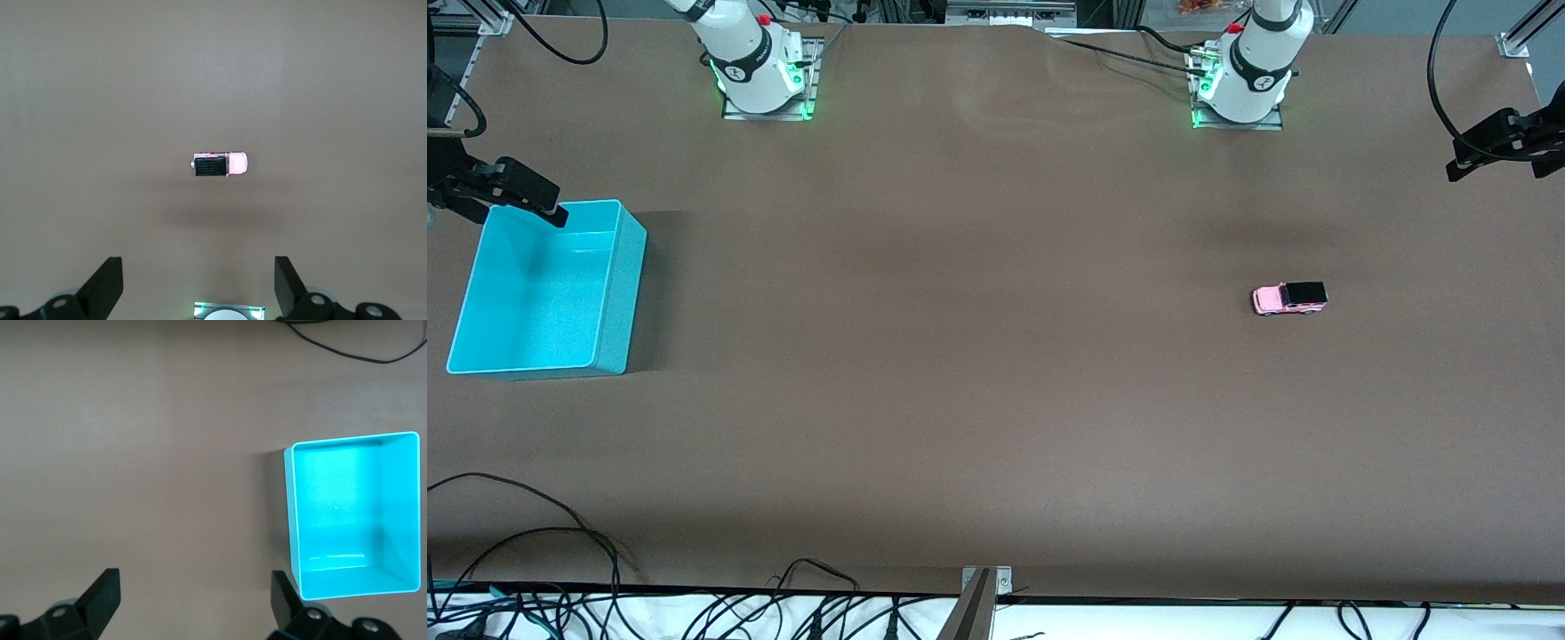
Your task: Wind and store pink jeep toy
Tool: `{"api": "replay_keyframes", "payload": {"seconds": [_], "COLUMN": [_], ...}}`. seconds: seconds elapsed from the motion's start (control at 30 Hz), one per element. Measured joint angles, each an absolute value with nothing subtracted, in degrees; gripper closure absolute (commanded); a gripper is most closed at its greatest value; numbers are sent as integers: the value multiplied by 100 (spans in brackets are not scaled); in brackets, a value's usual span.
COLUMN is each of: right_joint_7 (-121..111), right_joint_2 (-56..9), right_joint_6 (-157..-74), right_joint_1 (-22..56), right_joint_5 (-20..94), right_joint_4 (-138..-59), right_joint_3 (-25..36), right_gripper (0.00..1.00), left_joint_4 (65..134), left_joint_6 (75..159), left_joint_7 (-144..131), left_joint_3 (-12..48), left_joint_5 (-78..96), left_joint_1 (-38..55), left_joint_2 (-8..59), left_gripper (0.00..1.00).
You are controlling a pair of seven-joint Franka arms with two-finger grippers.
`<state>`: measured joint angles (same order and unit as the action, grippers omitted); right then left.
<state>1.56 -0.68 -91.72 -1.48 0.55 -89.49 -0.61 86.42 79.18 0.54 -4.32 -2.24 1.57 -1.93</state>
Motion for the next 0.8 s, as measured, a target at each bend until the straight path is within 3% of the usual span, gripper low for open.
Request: {"api": "replay_keyframes", "payload": {"seconds": [0.57,0.8], "right_joint_7": [154,153], "right_joint_2": [-68,-68], "right_joint_6": [-9174,-9174], "right_joint_1": [-148,-148], "right_joint_5": [55,55], "right_joint_4": [-8949,-8949], "right_joint_3": [-61,-61], "right_gripper": [0,0], "left_joint_4": [8642,8642], "left_joint_6": [7865,7830], "left_joint_7": [54,46], "left_joint_3": [-334,200], "left_joint_5": [-223,-223], "left_joint_1": [178,-378], "left_joint_2": [-199,-233], "left_gripper": [0,0]}}
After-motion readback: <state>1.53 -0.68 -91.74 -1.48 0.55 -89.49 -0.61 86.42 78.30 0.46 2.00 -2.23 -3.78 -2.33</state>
